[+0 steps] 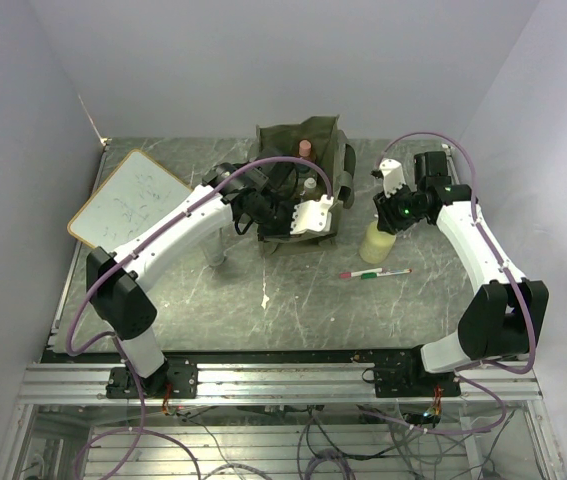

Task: Place the personal care products into the canvas bag
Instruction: Pick up the care product from the center of the board.

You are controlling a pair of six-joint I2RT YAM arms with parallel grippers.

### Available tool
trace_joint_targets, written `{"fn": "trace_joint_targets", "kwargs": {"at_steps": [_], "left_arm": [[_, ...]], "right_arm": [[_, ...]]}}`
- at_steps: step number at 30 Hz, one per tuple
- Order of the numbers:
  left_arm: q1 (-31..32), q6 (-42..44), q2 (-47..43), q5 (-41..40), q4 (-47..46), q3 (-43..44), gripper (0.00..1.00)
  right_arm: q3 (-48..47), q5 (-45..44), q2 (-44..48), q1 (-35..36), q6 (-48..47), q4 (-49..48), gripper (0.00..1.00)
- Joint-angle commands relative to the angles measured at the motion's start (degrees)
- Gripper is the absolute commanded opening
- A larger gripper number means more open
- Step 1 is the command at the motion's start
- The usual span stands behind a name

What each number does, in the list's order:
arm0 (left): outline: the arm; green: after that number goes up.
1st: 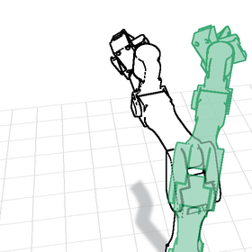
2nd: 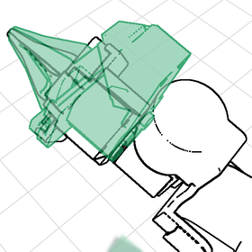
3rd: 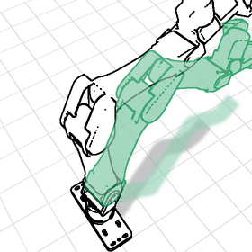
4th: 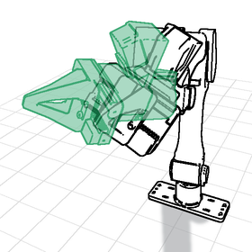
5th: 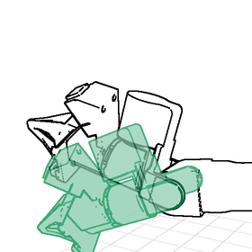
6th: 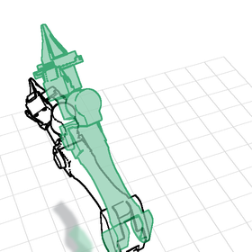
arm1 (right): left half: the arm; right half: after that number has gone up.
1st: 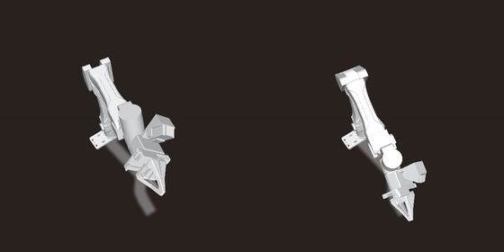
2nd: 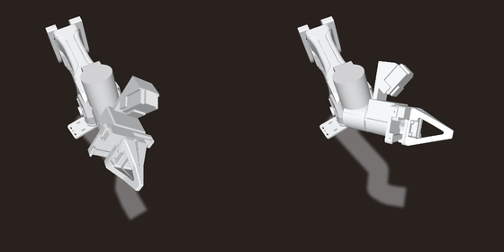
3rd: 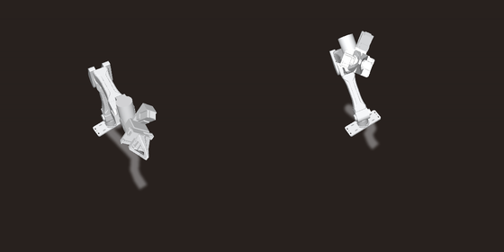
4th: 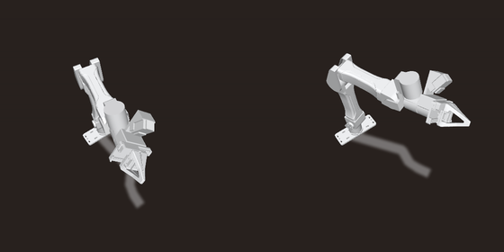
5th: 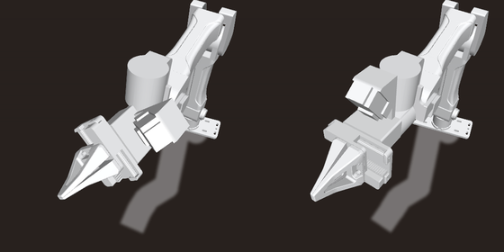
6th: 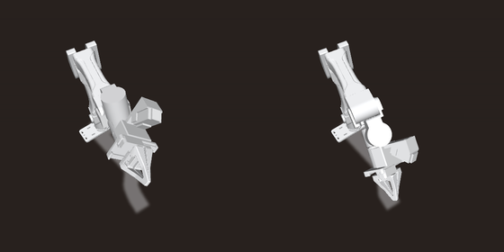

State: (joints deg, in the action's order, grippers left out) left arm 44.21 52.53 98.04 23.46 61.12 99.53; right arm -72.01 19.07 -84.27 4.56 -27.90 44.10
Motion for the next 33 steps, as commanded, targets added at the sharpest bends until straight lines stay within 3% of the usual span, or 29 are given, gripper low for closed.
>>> {"fn": "trace_joint_targets", "kwargs": {"at_steps": [1,18,33], "left_arm": [[0.48,-0.32,-2.01,-0.22,2.43,-0.31,0.07],[0.47,0.03,-2.45,0.32,2.38,-0.64,0.07],[0.51,-0.15,-2.25,0.41,2.41,0.4,0.07]], "right_arm": [[-4.45,1.41,2.62,-0.25,0.27,-2.72,0.0],[-13.58,1.18,7.69,-0.09,2.51,3.33,0.0],[-27.43,3.06,4.88,2.04,5.7,6.59,0.0]]}}
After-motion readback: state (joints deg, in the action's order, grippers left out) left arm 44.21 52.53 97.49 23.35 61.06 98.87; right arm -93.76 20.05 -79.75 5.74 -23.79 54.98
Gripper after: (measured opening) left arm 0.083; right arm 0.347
